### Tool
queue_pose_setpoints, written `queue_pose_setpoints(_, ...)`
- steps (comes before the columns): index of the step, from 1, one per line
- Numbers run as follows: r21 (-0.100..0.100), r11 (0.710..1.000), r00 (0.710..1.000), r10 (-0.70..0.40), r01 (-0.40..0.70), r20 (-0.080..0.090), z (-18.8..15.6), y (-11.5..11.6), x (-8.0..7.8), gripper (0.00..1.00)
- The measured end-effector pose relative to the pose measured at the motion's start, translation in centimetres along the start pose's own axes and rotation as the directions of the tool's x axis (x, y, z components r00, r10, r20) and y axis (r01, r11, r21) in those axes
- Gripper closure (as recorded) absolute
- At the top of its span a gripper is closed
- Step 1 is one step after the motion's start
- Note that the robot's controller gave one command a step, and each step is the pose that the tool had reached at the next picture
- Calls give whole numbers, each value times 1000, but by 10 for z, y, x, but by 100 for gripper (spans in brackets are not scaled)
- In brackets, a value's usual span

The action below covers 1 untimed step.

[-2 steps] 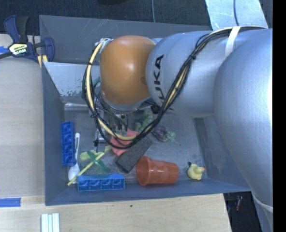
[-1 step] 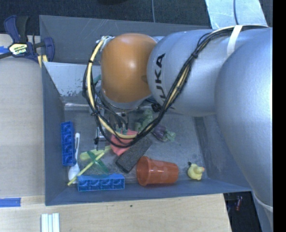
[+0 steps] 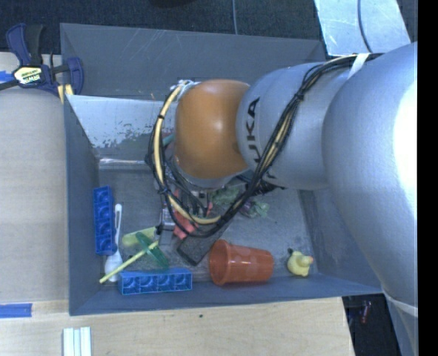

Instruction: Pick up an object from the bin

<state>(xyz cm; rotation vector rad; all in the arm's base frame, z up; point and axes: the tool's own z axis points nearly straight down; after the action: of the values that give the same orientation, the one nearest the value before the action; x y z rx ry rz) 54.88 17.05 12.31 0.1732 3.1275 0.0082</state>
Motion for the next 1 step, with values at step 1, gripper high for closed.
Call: queue_pose_setpoints(1, -4, 999, 999, 33, -33, 20, 45, -14, 28, 0)
